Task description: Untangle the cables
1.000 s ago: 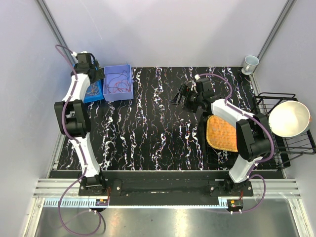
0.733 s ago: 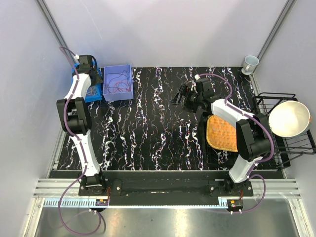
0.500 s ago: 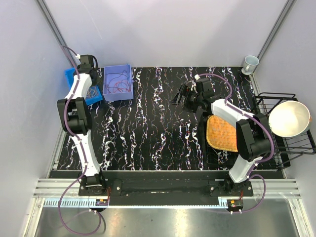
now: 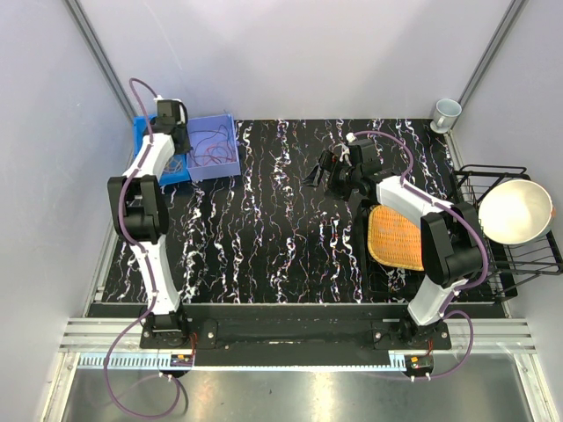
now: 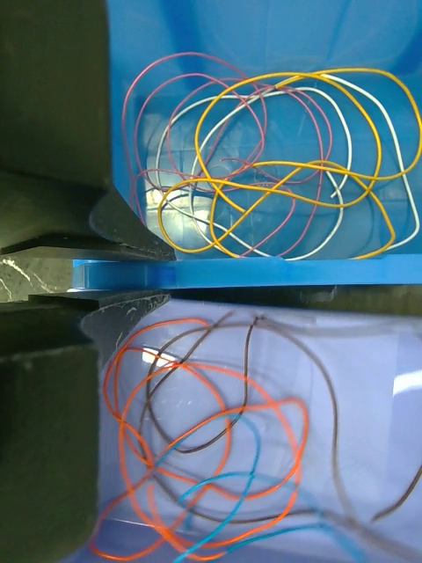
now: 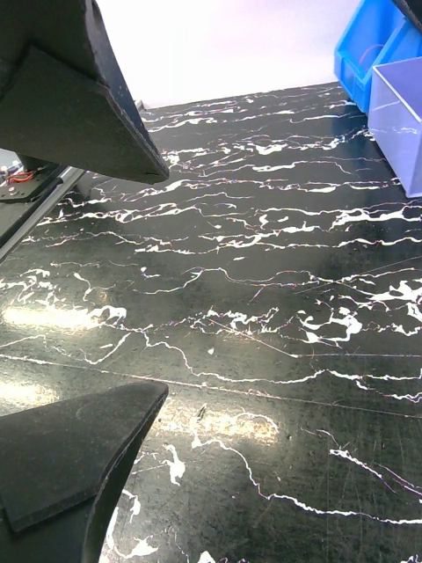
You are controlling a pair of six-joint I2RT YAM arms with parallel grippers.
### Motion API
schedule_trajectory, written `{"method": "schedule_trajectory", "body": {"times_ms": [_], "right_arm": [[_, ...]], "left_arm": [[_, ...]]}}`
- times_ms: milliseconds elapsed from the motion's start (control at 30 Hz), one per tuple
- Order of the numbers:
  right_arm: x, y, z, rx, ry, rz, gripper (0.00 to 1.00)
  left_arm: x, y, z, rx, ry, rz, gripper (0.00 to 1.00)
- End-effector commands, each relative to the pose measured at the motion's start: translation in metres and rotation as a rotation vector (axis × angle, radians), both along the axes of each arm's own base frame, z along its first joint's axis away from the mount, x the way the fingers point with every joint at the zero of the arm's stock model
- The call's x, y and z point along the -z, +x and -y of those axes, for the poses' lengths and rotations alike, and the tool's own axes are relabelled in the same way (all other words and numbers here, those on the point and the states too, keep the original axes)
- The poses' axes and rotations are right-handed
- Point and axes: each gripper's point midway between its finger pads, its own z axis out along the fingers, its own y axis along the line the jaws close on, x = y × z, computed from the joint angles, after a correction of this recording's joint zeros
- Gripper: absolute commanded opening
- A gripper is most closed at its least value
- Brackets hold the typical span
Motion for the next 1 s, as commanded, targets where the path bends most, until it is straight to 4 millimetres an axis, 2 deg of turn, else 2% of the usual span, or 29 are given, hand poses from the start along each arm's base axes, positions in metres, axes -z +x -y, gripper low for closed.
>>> {"method": "schedule_trajectory", "body": {"times_ms": [0,100,167,267,300,367,400,500,533,600,633,700,767,800,833,867,933,967], "right_arm": [[-0.018,0.003,-0.003,-0.010,0.030,0.052,0.99],[-0.018,0.002,-0.004,-0.013,0.033,0.050,1.00],[-0.018,0.002,-0.004,-0.015,0.033,0.052,1.00],[-0.019,0.002,-0.004,-0.015,0.033,0.052,1.00],[-0.020,0.002,-0.005,-0.017,0.035,0.055,1.00],[-0.020,0.002,-0.004,-0.014,0.035,0.054,1.00],[-0.021,0.002,-0.004,-0.014,0.035,0.058,1.00],[-0.020,0.002,-0.004,-0.014,0.035,0.053,1.00],[-0.021,0.002,-0.004,-0.014,0.036,0.057,1.00],[-0.019,0.002,-0.004,-0.016,0.036,0.053,1.00],[-0.020,0.002,-0.004,-0.014,0.035,0.053,1.00],[-0.020,0.002,-0.004,-0.013,0.033,0.056,1.00],[-0.018,0.003,-0.004,-0.013,0.032,0.053,0.99],[-0.019,0.003,-0.004,-0.013,0.032,0.055,1.00],[-0.017,0.003,-0.004,-0.013,0.032,0.051,1.00],[-0.016,0.003,-0.004,-0.012,0.029,0.049,1.00],[-0.012,0.004,-0.004,-0.010,0.024,0.045,1.00],[-0.012,0.004,-0.004,-0.009,0.025,0.044,1.00]], "left_arm": [[-0.015,-0.003,0.020,0.161,0.035,0.022,0.06],[-0.016,-0.006,0.027,0.249,0.057,0.015,0.06],[-0.016,-0.009,0.039,0.312,0.023,0.020,0.08],[-0.013,-0.010,0.041,0.325,0.017,0.017,0.13],[-0.014,-0.010,0.038,0.303,0.028,0.017,0.23],[-0.013,-0.010,0.036,0.294,0.027,0.017,0.31],[-0.012,-0.010,0.037,0.293,0.027,0.014,0.39],[-0.017,-0.008,0.027,0.243,0.054,0.013,0.45],[-0.021,-0.007,0.025,0.232,0.059,0.016,0.56],[-0.032,-0.007,0.019,0.183,0.078,0.030,0.62],[-0.038,-0.007,0.018,0.176,0.079,0.038,0.71],[-0.059,-0.006,0.015,0.143,0.087,0.075,0.80],[-0.075,-0.011,0.015,0.128,0.093,0.080,0.93],[-0.091,-0.010,0.018,0.092,0.066,0.108,0.96],[-0.093,-0.020,0.018,0.074,0.051,0.079,0.99],[-0.104,-0.026,0.021,0.061,0.042,0.086,0.99],[-0.111,-0.042,0.035,0.055,0.019,0.060,0.99],[-0.124,-0.051,0.040,0.055,0.019,0.073,0.99]]}}
